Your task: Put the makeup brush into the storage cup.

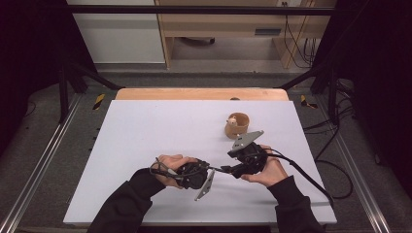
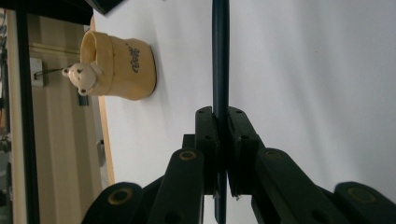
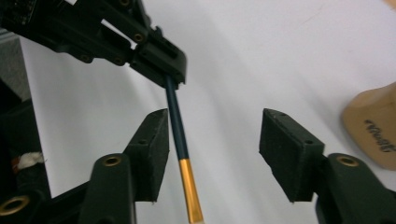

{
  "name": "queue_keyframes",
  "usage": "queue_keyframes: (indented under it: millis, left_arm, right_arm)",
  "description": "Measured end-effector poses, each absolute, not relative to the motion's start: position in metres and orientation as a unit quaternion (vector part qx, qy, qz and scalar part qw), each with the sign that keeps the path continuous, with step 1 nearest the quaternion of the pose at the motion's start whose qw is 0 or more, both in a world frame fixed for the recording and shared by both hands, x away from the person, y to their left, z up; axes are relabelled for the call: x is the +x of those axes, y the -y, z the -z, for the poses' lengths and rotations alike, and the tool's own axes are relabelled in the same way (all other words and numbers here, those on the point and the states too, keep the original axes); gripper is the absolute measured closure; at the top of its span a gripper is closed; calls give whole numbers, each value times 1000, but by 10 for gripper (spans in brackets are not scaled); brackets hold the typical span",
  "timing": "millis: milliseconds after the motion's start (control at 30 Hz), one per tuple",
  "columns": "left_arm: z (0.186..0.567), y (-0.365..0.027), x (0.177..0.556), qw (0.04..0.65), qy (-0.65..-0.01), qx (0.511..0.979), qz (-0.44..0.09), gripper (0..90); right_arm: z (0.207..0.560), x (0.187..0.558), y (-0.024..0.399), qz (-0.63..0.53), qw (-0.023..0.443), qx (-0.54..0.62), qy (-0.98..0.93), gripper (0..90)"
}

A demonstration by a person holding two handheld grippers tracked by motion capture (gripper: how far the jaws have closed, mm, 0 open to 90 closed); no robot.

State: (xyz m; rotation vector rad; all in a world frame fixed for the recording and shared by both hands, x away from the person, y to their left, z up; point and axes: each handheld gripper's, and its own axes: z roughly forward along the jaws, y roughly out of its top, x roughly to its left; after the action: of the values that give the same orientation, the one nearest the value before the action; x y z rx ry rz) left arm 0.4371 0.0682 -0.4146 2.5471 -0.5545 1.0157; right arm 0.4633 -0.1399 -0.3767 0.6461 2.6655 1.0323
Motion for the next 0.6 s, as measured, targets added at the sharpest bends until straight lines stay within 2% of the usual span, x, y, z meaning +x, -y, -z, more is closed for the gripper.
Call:
queue_keyframes:
  millis: [133,367,600]
  left_arm:
    - [414,-75,439,176,175,901,-355,839]
    - [414,-86,440,188,132,910,-344,839]
    - [415,-96,441,204,92,914,-338,840]
  right_arm:
    - [373,464,151,-370,131,243,-887,336]
    - [371,463,160,-385,149,262,-872,246]
    - [372,461,168,-400,158,279,-859,220]
